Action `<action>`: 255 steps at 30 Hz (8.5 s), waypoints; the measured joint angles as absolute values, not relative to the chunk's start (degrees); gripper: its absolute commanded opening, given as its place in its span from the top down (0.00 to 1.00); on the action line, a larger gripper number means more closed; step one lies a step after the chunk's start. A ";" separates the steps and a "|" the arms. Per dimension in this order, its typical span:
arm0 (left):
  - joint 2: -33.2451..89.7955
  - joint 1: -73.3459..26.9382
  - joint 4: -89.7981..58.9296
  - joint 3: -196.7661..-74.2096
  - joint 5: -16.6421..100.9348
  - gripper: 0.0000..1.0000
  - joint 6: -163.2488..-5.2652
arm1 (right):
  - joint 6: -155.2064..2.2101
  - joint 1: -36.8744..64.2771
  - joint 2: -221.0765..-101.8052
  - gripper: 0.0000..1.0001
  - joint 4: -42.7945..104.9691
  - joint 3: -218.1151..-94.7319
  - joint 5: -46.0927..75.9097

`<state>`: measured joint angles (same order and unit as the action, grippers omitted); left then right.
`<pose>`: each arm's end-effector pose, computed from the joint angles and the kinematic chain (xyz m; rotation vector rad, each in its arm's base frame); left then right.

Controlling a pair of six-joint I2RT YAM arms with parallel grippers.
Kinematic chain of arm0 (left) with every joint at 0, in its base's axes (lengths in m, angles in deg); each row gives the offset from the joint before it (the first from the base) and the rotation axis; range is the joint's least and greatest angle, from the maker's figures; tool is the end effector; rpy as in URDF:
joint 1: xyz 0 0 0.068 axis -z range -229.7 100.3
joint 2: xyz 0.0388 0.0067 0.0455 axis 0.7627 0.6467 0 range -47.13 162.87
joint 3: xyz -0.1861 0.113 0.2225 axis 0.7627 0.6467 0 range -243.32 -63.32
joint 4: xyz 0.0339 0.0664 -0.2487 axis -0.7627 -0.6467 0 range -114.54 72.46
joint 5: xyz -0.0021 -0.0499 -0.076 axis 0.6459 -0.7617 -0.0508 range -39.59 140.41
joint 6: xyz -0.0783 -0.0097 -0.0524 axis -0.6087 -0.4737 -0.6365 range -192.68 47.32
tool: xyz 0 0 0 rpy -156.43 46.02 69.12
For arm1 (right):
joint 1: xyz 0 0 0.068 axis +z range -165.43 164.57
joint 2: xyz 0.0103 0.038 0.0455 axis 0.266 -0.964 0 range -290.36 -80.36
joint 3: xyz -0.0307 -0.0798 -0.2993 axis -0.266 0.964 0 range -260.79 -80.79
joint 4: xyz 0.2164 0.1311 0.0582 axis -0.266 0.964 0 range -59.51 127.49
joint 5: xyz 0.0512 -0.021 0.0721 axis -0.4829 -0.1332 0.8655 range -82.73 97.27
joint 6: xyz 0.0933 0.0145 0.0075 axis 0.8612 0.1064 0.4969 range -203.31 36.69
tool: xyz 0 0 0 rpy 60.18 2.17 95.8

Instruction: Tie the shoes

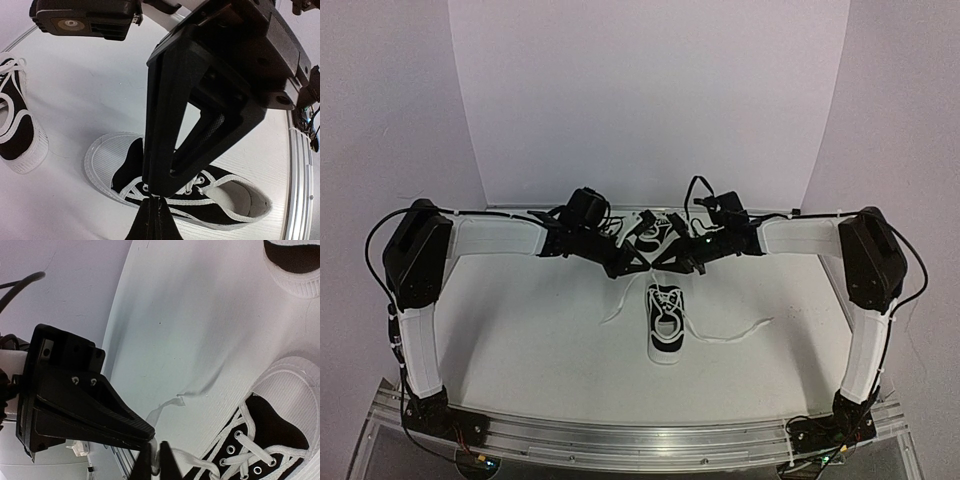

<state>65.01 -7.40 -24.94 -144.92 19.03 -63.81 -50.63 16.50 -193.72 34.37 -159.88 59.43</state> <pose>0.3325 -0.3630 0.2324 1.2541 1.9024 -0.9245 0.3669 0.3084 0.2268 -0.5459 2.3633 1.5892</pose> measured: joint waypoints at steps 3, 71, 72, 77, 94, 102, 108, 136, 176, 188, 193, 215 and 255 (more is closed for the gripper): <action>65.01 -7.55 -25.00 -144.90 19.03 0.90 -63.73 | -50.67 16.50 -193.72 1.00 34.37 -159.92 59.52; 64.76 -6.49 -25.73 -145.68 26.48 1.00 -59.80 | -60.37 16.60 -186.31 0.48 44.78 -156.53 54.17; 64.66 -6.80 -25.97 -146.02 26.51 1.00 -59.96 | -60.71 16.71 -186.31 0.49 44.69 -156.53 54.06; 64.47 -7.38 -26.69 -146.96 26.48 1.00 -60.72 | -62.08 17.60 -186.79 0.57 44.59 -156.78 53.53; 64.23 -7.56 -28.09 -146.90 26.42 1.00 -60.73 | -62.08 19.01 -193.17 1.00 43.20 -160.71 51.60; 63.89 -7.82 -29.67 -143.40 25.52 0.99 -59.92 | -61.30 18.59 -189.75 1.00 43.15 -157.84 50.38; 63.89 -6.03 -30.15 -142.15 23.95 0.75 -60.04 | -60.40 17.52 -185.20 1.00 43.08 -155.08 49.91; 64.58 -4.65 -21.79 -140.18 21.80 0.71 -63.30 | -58.17 17.12 -182.64 0.97 42.55 -152.10 48.20; 80.03 -8.06 -32.09 -157.10 30.17 1.00 -63.51 | -56.53 15.45 -181.52 0.55 44.91 -152.75 46.78; 69.62 -7.49 -28.92 -152.00 26.96 1.00 -62.61 | -57.89 15.45 -188.42 0.59 45.25 -158.19 47.93; 69.62 -7.49 -29.13 -150.84 26.56 1.00 -62.16 | -58.46 15.45 -190.44 0.66 45.22 -160.21 47.90; 69.49 -7.49 -28.31 -150.58 25.48 1.00 -62.11 | -59.28 15.45 -193.49 0.60 46.93 -162.18 42.50; 67.13 -2.59 -26.07 -141.91 22.05 0.35 -61.50 | -60.57 14.49 -187.95 1.00 49.41 -160.40 47.34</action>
<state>67.13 -2.59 -26.07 -141.91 22.05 -61.50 -60.57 14.49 -187.95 49.41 -160.40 47.34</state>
